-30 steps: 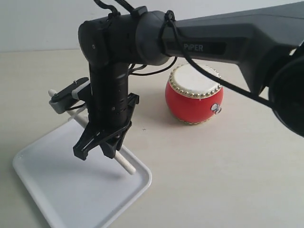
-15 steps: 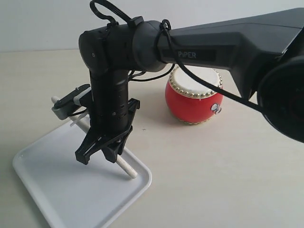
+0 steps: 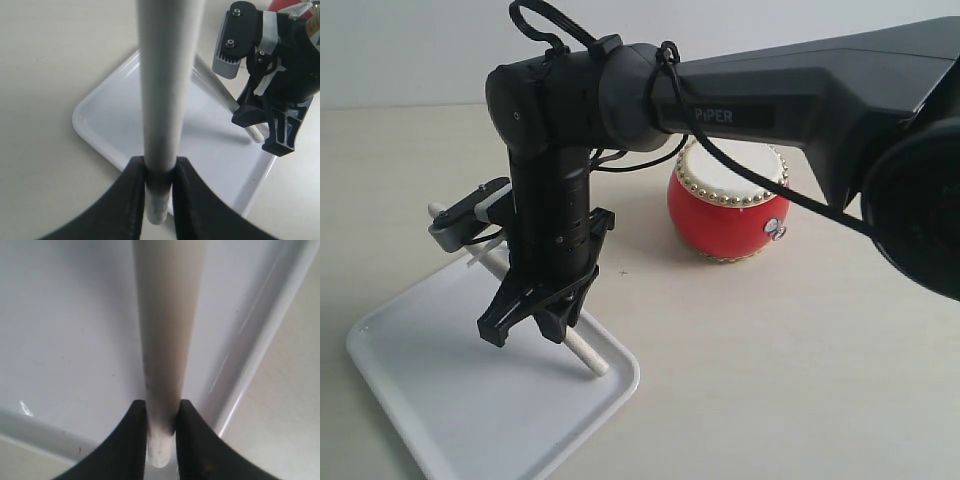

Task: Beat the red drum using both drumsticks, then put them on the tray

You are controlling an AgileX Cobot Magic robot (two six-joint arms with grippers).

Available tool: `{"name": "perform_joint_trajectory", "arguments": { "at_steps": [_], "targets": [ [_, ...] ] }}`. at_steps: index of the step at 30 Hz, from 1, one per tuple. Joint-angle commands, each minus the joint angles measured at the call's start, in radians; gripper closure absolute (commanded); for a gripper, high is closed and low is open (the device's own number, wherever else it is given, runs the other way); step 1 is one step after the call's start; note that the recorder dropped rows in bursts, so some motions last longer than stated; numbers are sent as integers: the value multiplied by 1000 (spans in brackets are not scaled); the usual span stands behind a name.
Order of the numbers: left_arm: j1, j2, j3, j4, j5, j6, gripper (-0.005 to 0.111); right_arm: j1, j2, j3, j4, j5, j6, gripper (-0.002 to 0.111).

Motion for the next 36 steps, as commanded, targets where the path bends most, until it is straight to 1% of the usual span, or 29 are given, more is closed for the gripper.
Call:
{"name": "perform_joint_trajectory", "arguments": {
  "at_steps": [1,7,14,16,27,29,32,36],
  "targets": [
    [5,-7,5,1,-14,2,107,1,-4,-7,4,-3,-8,93],
    [5,-7,5,1,-14,4,107,1,-4,-7,4,-3,2,92],
    [5,-7,5,1,-16,8,107,1,-4,-7,4,-3,5,77],
    [5,-7,5,1,-18,14,107,1,-4,-7,4,-3,7,74],
    [5,-7,5,-7,-18,35,107,1,-24,-7,13,-3,29,74],
    [5,-7,13,-44,-10,60,107,1,-49,-7,12,-3,29,74],
    [5,-2,54,-170,-17,140,107,1,-105,6,-3,-3,29,74],
    [5,38,91,-309,-65,232,107,-22,-217,101,-38,-3,34,74]
  ]
}}
